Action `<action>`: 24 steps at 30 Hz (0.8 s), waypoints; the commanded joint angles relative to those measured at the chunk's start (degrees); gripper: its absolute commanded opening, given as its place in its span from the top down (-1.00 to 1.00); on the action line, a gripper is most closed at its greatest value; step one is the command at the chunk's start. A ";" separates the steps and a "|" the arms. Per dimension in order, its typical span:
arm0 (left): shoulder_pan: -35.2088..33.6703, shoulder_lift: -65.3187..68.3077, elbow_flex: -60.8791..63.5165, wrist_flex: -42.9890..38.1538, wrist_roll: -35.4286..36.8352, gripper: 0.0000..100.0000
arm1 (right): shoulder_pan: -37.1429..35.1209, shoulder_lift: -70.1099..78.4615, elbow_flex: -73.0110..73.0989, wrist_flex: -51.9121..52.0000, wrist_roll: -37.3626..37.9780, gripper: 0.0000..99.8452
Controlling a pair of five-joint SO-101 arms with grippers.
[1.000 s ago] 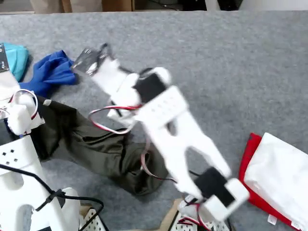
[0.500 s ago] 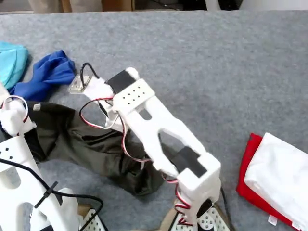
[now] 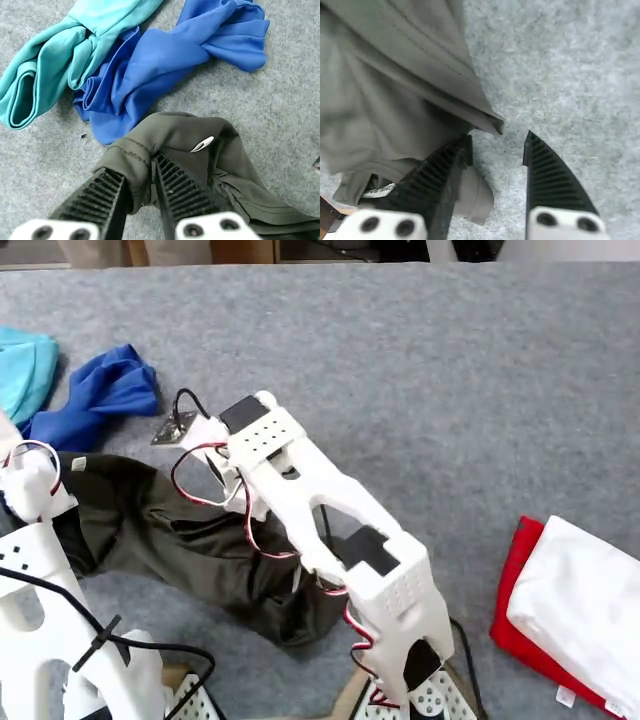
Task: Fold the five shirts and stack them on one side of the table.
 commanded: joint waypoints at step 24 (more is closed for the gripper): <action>0.09 -0.75 -0.26 -1.32 -0.44 0.96 | 1.19 8.04 0.48 -6.42 0.18 0.81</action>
